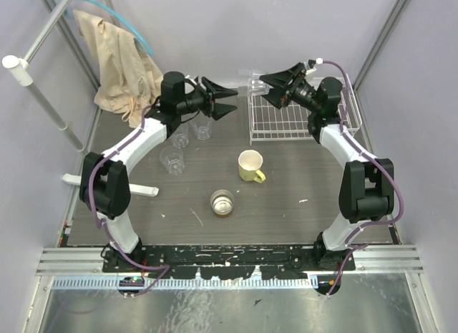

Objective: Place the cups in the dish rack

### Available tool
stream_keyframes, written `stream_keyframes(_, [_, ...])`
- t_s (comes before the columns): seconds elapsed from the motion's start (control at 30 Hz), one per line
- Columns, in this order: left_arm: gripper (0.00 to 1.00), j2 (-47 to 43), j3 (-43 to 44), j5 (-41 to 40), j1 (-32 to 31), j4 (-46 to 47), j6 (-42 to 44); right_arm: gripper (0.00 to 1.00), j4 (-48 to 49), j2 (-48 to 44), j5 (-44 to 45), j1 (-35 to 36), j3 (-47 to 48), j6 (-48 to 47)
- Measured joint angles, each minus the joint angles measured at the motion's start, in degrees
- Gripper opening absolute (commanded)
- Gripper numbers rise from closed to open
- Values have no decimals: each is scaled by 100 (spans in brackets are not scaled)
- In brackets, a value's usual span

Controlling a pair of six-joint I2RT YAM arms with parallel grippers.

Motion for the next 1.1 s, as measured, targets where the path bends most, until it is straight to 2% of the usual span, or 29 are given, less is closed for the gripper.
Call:
stream_keyframes(0.13, [67,-66,-299,-94,138,-326,221,30,-210,-26,-4,-251,72,-162])
stream_keyframes(0.23, [68,-70,-334,-216,264,-815,640,30,-719,-26,-4,-509,291,-557])
stream_keyframes(0.47, [69,-70,411,-704,409,-2907,2249,28,-3091,98,326,-1287,1794,-2437])
stream_keyframes(0.63, [70,-70,717,-951,442,-3709,3067,28,-4603,584,1023,-1637,3051,-3644])
stream_keyframes(0.83, [70,-50,1110,-1305,490,-4649,3891,26,-6225,1543,2133,-1644,4474,-4795])
stream_keyframes(1.1, [71,-48,1379,-1679,494,-5241,4645,25,-7477,2396,3501,-1617,5475,-5652])
